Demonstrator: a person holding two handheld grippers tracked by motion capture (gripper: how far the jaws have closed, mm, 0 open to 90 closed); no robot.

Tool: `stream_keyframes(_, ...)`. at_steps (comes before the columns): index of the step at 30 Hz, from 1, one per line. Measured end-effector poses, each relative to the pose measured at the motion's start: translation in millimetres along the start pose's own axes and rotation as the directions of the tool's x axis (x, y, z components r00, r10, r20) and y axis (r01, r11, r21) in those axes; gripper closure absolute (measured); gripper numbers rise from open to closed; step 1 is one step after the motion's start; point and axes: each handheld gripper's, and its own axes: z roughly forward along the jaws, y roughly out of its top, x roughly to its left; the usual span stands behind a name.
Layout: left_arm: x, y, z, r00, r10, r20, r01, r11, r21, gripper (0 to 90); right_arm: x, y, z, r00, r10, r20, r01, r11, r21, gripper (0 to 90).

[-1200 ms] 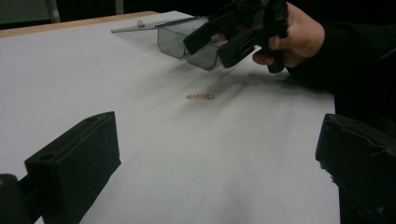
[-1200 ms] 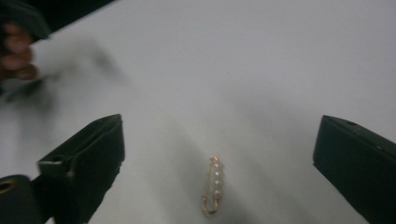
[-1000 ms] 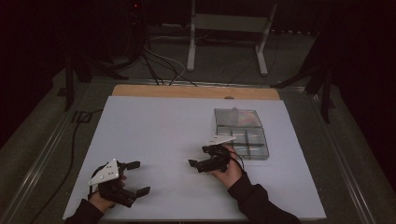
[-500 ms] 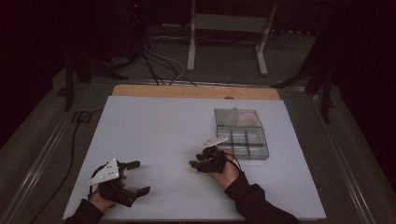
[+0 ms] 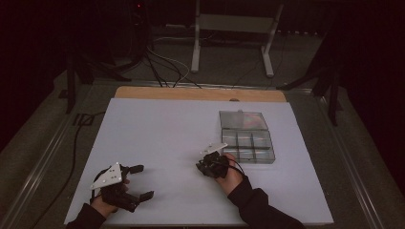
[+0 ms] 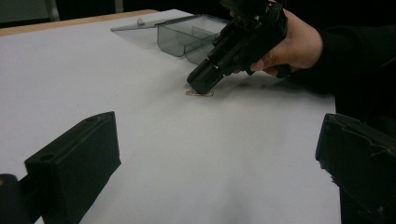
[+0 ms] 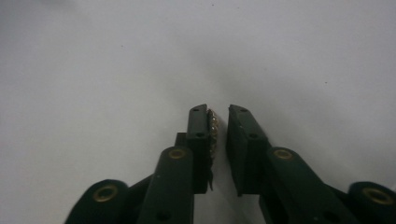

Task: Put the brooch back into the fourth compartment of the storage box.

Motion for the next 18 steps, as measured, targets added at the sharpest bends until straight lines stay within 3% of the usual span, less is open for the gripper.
stream_keyframes(7,0.0,0.0,0.5,1.0,0.0,0.0,0.0,1.0,0.003,1.3,2.6,0.5,0.0,0.9992,-0.027,0.029,0.027,0.9996,0.007,86.2)
stream_keyframes(18,0.2,0.0,0.1,1.0,-0.001,0.002,0.001,1.0,0.003,1.3,-0.8,0.9,-5.0,0.9999,0.002,0.014,-0.002,0.9999,-0.01,86.5)
